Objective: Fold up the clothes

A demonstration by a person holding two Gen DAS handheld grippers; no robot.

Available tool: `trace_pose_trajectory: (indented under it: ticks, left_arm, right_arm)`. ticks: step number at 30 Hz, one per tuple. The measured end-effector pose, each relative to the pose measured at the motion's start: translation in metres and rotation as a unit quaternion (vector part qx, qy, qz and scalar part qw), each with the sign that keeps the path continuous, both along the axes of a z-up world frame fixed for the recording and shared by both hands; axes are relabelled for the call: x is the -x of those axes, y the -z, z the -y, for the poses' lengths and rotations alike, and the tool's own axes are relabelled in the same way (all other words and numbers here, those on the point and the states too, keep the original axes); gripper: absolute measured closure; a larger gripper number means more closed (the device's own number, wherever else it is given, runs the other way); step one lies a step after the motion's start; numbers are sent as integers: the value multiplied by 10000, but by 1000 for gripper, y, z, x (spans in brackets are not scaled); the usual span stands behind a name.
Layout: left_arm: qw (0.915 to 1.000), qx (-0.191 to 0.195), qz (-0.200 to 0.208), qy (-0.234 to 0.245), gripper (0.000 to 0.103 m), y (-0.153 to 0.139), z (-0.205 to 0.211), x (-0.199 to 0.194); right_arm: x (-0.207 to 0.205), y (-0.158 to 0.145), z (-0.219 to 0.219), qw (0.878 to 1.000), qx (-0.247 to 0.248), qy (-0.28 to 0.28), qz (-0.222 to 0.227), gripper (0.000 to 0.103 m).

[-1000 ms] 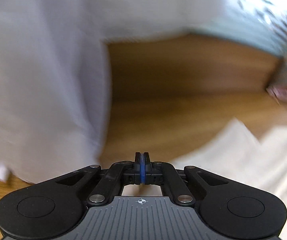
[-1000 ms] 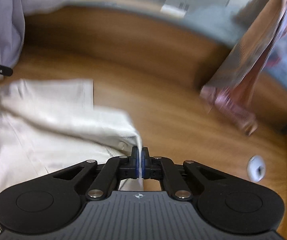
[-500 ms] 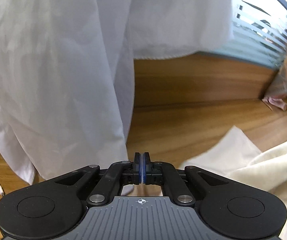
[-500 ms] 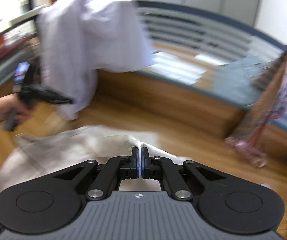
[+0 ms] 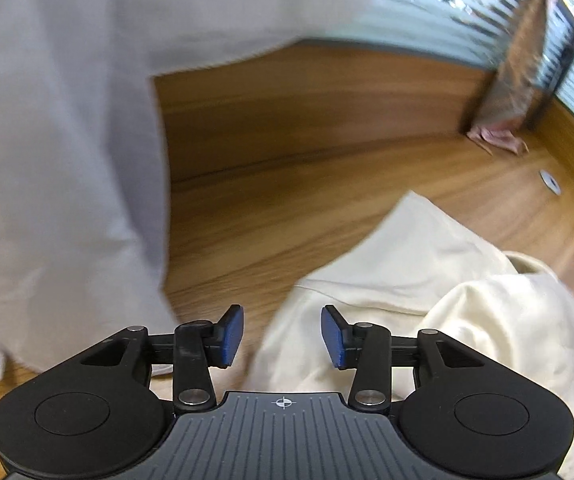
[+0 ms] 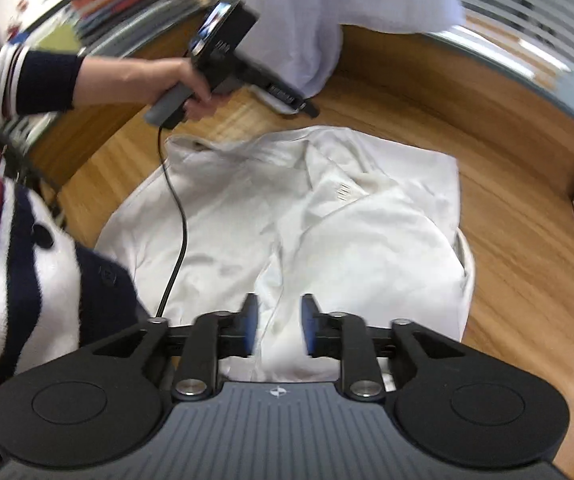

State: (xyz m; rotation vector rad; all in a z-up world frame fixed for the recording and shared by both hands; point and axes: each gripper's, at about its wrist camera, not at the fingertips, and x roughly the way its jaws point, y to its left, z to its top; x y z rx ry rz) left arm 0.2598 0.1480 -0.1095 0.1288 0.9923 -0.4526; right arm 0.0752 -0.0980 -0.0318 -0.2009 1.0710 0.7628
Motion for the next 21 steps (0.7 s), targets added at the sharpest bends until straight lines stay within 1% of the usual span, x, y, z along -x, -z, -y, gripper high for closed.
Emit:
trace_pose_trajectory:
  ticks: [3,8,13,18,19,20,21]
  left_arm:
    - [9997,-106,-59,208,54,12,13,-4]
    - [9986,-370,-54,387,51,30,31,-15]
    - [9986,-354,-119,377,50,37,34,-24]
    - [9988,-286,-34,401,52,39,32,-29]
    - [9989,-258,-14,402,56,39,32,-29]
    - [9989,-236,14,416,61,40,32,-29]
    - [9988,-234,44,430,64,40,34,-28]
  right_arm:
    - [6,6,3,9999,25,29,-165,69]
    - [-12,26,24,9951,207,965,-59,67]
    - [-50,58,56,9834,483,1748,105,67]
    - [-101,99,64,9812,620,1824,127,68]
    - [-110,107,64,9815,636,1800,114,68]
    - [-119,115,62,9837,644,1675,78,68]
    - [-128,123,60,9853,638,1583,28,68]
